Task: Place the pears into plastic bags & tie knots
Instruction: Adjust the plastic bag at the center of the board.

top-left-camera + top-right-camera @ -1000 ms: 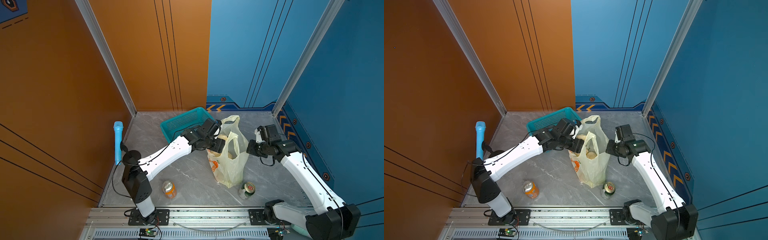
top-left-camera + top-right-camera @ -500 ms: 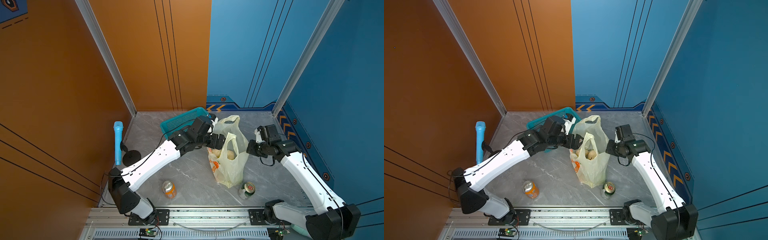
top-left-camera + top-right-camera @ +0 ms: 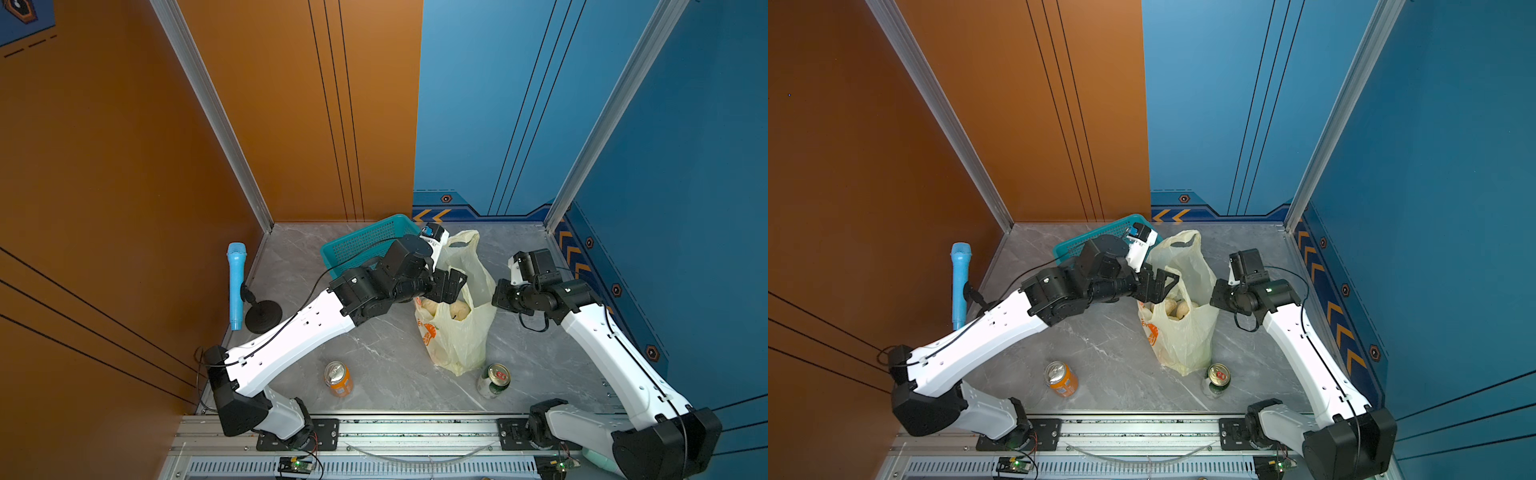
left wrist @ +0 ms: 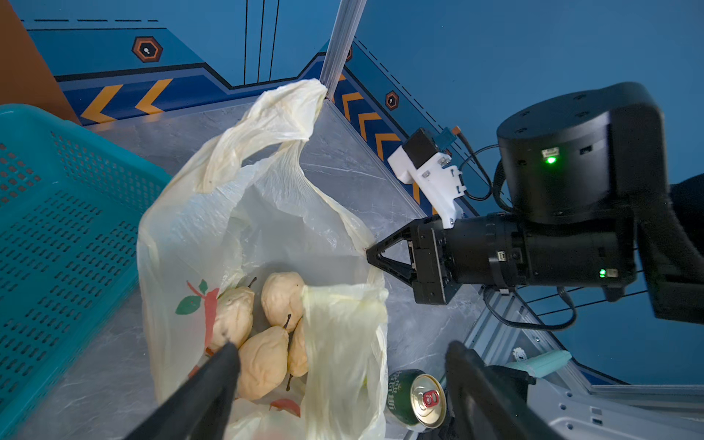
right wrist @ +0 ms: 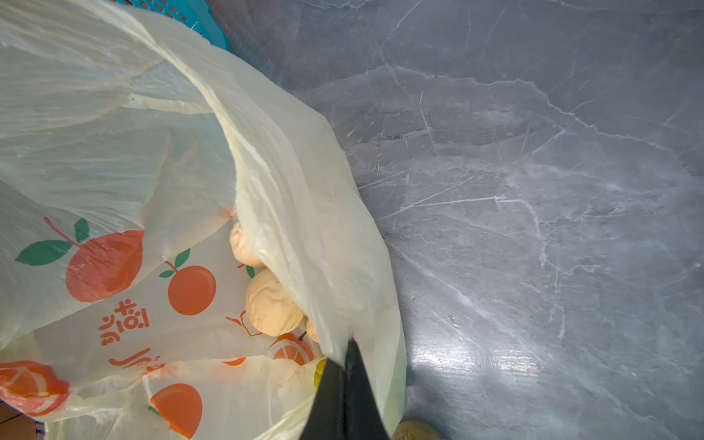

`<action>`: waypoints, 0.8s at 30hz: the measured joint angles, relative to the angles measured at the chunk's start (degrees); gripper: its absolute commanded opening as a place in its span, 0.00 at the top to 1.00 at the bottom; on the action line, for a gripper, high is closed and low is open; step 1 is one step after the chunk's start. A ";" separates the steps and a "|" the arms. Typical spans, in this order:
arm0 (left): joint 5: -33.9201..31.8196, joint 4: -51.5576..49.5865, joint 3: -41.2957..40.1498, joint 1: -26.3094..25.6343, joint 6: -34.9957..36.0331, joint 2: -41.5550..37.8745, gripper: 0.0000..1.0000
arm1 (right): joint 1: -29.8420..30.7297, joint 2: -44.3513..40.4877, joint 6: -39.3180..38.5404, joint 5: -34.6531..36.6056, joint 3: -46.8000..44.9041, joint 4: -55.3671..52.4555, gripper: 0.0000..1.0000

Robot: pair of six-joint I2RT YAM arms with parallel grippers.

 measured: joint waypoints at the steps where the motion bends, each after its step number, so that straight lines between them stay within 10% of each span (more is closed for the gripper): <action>1: 0.04 0.15 0.15 0.00 0.02 0.87 0.30 | 0.07 0.00 0.13 0.00 0.11 -0.04 1.00; 15: 6.27 7.72 0.22 0.96 -0.37 4.57 0.92 | 0.48 -0.09 0.13 0.02 1.36 -0.07 1.00; 24: 7.98 8.72 0.22 1.18 -0.24 4.57 0.95 | 0.48 5.16 -2.91 -1.16 15.12 1.95 0.39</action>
